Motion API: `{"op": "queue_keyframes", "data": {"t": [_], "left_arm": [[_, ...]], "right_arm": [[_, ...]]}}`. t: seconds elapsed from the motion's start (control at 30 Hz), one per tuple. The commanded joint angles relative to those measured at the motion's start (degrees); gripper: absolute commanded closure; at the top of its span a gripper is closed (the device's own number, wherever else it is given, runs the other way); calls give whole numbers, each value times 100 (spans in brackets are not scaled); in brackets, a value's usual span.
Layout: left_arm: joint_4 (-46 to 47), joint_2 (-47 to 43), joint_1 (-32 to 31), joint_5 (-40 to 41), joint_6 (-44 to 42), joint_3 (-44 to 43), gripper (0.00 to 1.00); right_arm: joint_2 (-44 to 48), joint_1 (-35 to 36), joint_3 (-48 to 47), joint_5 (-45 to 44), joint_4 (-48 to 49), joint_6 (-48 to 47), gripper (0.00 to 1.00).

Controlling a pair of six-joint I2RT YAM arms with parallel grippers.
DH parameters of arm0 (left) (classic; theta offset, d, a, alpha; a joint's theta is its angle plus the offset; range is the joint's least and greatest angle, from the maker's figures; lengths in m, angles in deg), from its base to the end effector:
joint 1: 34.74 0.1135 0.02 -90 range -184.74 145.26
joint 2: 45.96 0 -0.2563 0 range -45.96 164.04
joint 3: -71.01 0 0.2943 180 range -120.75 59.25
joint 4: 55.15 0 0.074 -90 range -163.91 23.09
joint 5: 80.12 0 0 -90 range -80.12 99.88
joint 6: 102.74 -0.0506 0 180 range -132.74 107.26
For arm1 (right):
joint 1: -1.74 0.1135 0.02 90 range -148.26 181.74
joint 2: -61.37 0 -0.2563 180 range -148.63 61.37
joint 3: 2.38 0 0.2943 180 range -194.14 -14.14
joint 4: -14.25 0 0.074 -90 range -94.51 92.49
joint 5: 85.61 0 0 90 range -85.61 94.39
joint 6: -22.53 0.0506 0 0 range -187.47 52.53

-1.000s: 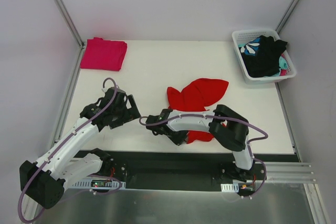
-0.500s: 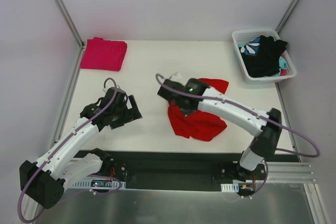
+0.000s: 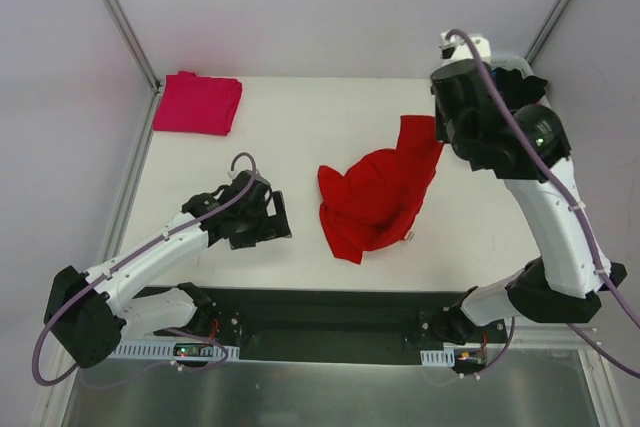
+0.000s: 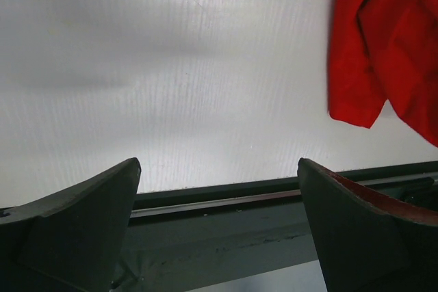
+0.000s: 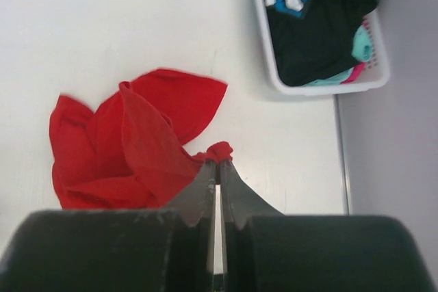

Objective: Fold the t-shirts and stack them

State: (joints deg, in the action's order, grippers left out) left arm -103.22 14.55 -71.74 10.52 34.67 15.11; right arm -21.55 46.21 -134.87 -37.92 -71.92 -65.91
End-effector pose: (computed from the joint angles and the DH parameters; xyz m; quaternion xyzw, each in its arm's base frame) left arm 0.2102 -0.1577 0.2139 -0.0877 0.9434 -0.2110 0.2406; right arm 0.2156 0.1639 0.5254 -0.1538 0.8347 -0.1329 0.5117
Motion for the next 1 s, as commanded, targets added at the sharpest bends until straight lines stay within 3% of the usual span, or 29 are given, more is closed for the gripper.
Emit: {"op": "queue_keyframes", "data": {"t": [0.0, 0.07, 0.17, 0.37, 0.47, 0.57, 0.8, 0.97], "left_arm": [[177, 329, -299, 225, 206, -358, 1], [230, 443, -378, 243, 233, -402, 1], [432, 646, -554, 278, 250, -437, 1], [836, 1129, -678, 269, -127, -797, 1], [1195, 1401, -669, 296, -487, -1201, 1], [2106, 1647, -643, -203, -786, -1413, 1], [3488, 2657, -327, -1136, -463, -1861, 1], [3614, 3273, -203, -1251, -304, -2081, 2]], "right_arm": [[4, -543, -811, -7, 102, -797, 99], [-6, -798, -1049, 544, 338, -920, 99], [222, -957, -647, 1292, 855, -912, 99], [565, -966, 134, 1690, 911, -614, 99], [907, -966, 575, 1708, 1033, -526, 99], [1206, -966, 971, 1559, 1069, -490, 99], [1708, -975, 946, 1269, 771, -534, 99], [1884, -975, 989, 1207, 498, -534, 99]]}}
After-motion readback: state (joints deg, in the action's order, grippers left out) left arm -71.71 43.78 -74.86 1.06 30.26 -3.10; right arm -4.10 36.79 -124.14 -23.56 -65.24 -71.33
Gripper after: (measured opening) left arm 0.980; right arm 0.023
